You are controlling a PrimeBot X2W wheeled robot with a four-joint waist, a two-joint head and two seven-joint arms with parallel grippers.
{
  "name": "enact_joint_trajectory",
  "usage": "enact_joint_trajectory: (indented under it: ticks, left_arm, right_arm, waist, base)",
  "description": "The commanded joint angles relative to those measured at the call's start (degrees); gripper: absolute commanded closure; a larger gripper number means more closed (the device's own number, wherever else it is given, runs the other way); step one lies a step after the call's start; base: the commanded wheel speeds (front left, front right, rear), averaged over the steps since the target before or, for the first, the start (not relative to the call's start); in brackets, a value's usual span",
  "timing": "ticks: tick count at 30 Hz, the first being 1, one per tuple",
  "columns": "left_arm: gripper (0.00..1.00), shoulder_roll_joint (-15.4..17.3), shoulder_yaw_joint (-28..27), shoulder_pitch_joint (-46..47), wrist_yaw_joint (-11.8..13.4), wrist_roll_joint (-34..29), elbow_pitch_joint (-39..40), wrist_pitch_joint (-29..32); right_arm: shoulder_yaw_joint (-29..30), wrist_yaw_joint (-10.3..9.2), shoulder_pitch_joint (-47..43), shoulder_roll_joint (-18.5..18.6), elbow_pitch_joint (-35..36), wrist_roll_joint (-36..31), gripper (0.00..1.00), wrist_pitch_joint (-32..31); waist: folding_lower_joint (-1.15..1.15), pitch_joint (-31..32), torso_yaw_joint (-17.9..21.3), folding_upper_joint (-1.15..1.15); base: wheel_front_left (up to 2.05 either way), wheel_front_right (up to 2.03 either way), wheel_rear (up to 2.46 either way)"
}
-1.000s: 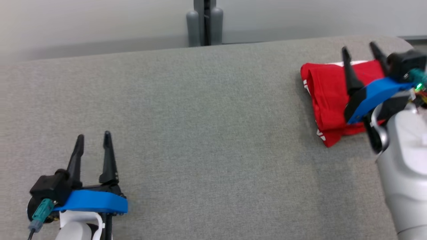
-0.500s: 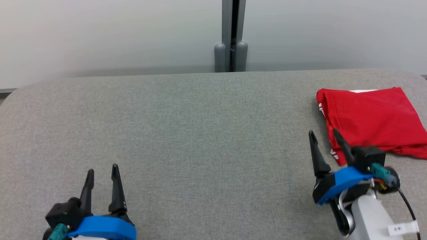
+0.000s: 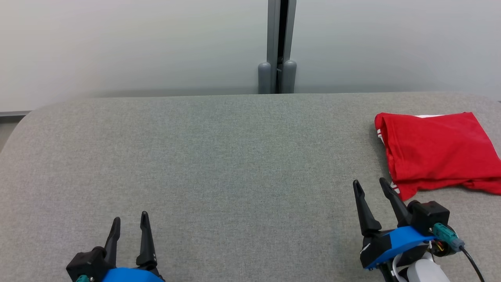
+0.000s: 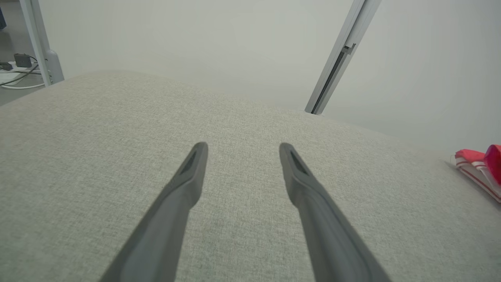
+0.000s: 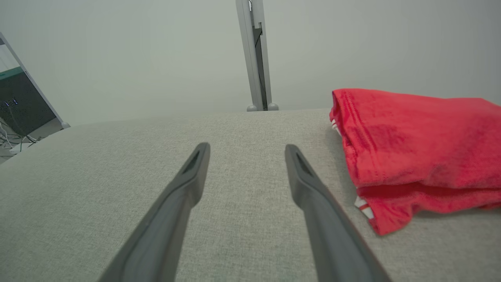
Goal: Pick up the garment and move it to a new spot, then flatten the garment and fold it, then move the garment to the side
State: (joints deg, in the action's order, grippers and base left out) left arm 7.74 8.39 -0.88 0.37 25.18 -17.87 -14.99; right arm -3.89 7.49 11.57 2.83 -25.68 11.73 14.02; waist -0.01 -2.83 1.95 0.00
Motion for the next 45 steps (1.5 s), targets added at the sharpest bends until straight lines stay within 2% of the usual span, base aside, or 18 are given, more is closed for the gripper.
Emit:
enact_joint_trajectory:
  ticks: [1, 10, 11, 16, 45]
  left_arm:
    - [0.00, -0.1, 0.2, 0.4, -0.3, -0.4, -0.1, -0.2]
    - [0.00, 0.3, 0.6, 0.7, 0.0, -0.7, -0.6, 0.0]
    - [1.00, 0.0, 0.4, 0.0, 0.1, -0.5, -0.6, 0.1]
    - [1.00, -0.9, 0.2, -0.7, 0.0, 0.3, -2.6, 0.6]
    - [1.00, -2.2, -5.3, 2.4, -2.8, 24.1, -0.2, 8.0]
  right_arm:
    - [-0.2, 0.00, -0.9, 0.1, 0.3, -0.1, 0.00, 0.3]
    - [-0.6, 0.00, -1.4, 0.1, 0.2, 0.7, 0.00, 0.2]
    - [-0.5, 0.00, -0.4, 0.0, 0.1, 0.6, 1.00, 0.2]
    - [-0.3, 0.00, -1.1, -0.1, -1.9, 1.4, 1.00, -0.2]
    - [3.5, 0.00, -2.7, 0.0, 3.2, 29.6, 1.00, -7.4]
  waist:
    - [0.01, 0.0, 0.0, 0.00]
    - [0.01, 0.1, 0.0, 0.00]
    - [0.01, 0.1, 0.0, 0.00]
    - [0.01, 0.1, -0.1, 0.00]
    - [0.01, 0.7, -0.5, 0.00]
  base:
    - [0.00, 0.00, 0.00]
    - [0.00, 0.00, 0.00]
    - [0.00, 0.00, 0.00]
    - [0.00, 0.00, 0.00]
    - [0.00, 0.00, 0.00]
